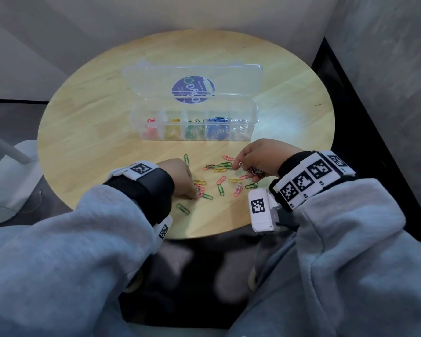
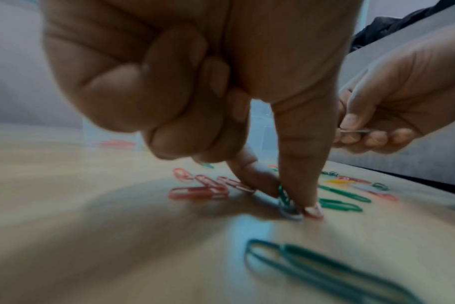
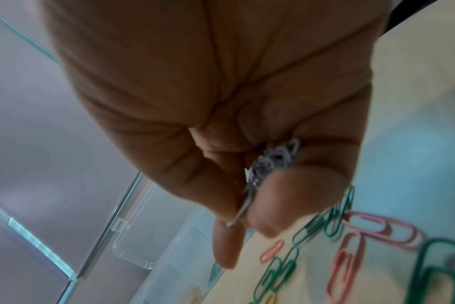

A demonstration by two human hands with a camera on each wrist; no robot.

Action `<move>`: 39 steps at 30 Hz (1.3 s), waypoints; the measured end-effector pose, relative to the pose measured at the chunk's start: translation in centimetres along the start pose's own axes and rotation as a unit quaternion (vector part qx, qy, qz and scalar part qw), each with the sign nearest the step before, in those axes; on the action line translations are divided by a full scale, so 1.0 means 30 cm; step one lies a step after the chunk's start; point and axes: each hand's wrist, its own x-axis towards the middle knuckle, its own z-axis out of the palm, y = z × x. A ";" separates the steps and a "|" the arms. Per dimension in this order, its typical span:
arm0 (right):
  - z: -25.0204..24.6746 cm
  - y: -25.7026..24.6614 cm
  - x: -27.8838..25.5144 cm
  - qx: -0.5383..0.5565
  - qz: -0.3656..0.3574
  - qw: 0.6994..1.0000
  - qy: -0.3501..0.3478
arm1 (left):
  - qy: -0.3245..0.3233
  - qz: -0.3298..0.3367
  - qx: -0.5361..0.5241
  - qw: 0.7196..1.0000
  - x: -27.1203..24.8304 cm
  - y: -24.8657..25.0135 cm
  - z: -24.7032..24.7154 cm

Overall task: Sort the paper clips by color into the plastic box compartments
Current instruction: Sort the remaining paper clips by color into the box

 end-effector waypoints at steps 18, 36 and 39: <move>0.059 0.003 -0.035 -0.255 -0.010 0.967 -0.010 | 0.025 -0.008 0.003 1.000 -0.004 -0.011 0.002; 0.028 0.005 -0.034 -0.199 -0.057 0.978 0.001 | 0.077 0.026 -0.019 0.996 -0.004 -0.021 -0.026; 0.023 0.002 -0.033 -0.188 -0.069 0.980 0.006 | 0.056 0.043 0.024 0.997 -0.011 0.003 -0.011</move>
